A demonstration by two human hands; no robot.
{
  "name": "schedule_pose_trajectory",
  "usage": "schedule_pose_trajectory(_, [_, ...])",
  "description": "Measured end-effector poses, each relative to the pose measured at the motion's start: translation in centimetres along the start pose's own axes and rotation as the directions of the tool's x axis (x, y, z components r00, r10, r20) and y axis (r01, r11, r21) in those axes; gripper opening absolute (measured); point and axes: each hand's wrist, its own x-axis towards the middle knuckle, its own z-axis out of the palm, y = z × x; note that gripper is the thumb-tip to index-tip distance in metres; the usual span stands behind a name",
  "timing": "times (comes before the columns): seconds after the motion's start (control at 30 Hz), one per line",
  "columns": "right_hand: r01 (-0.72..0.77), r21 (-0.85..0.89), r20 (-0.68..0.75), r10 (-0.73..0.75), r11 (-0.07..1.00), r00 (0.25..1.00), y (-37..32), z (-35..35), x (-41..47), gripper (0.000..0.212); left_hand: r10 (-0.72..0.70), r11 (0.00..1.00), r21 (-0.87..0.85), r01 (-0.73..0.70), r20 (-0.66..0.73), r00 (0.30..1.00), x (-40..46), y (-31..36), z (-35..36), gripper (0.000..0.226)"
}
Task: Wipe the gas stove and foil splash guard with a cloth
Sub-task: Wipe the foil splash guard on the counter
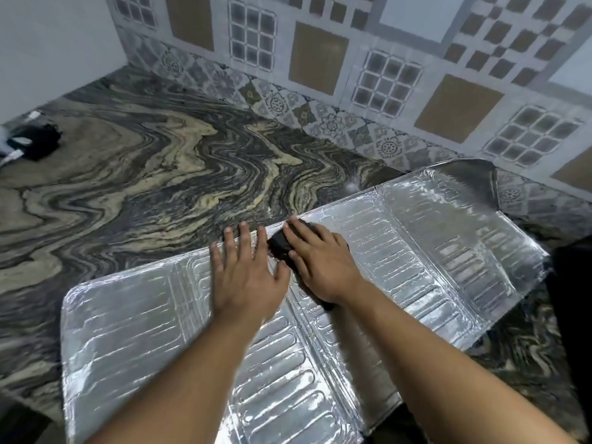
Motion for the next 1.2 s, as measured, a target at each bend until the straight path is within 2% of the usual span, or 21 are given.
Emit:
schedule_pose_trajectory(0.17, [-0.152, -0.002, 0.054, 0.152, 0.988, 0.987, 4.3, 0.3, 1.8, 0.053, 0.006, 1.000, 0.010, -0.006, 0.012, 1.000, 0.1, -0.1, -0.1, 0.077])
schedule_pose_trajectory(0.3, [-0.308, 0.009, 0.042, 0.308, 0.951, 0.951, 7.8, -0.2, 2.9, 0.053, 0.001, 1.000, 0.023, -0.002, 0.009, 1.000, 0.2, -0.2, 0.0, 0.077])
schedule_pose_trajectory(0.5, [-0.561, -0.007, 0.066, 0.560, 0.828, 0.826, 12.5, -1.1, 3.0, 0.053, 0.002, 1.000, 0.015, -0.003, 0.006, 1.000, 0.1, -0.3, 0.3, 0.076])
schedule_pose_trajectory(0.63, [-0.674, -0.011, 0.075, 0.673, 0.739, 0.736, 14.5, -2.0, 2.8, 0.051, 0.009, 1.000, 0.013, -0.009, -0.006, 1.000, 0.2, -0.2, 0.4, 0.076])
schedule_pose_trajectory(0.73, [-0.720, -0.017, 0.011, 0.720, 0.694, 0.694, 14.1, -2.5, 2.9, 0.046, 0.007, 1.000, 0.016, -0.007, 0.001, 1.000, 0.2, -0.3, 0.5, 0.076])
schedule_pose_trajectory(0.8, [-0.723, -0.022, -0.046, 0.721, 0.691, 0.691, 13.5, -2.6, 2.8, 0.050, 0.010, 1.000, 0.025, -0.010, 0.003, 1.000, 0.0, -0.2, 0.5, 0.077])
schedule_pose_trajectory(0.87, [-0.715, 0.062, -0.093, 0.717, 0.696, 0.691, 13.3, -2.6, 2.5, 0.060, 0.005, 1.000, 0.025, -0.005, 0.007, 1.000, -0.1, -0.2, 0.7, 0.077])
schedule_pose_trajectory(1.0, [-0.635, 0.487, -0.119, 0.766, 0.600, 0.632, 13.2, -4.6, 0.6, 0.087, -0.001, 1.000, -0.013, 0.002, 0.015, 1.000, 0.1, -0.5, 0.7, 0.080])
schedule_pose_trajectory(1.2, [-0.526, 0.675, -0.151, 0.795, 0.517, 0.588, 11.3, -7.8, -4.1, 0.081, 0.043, 0.990, -0.137, -0.044, -0.008, 0.999, 0.0, -1.1, 0.2, 0.091])
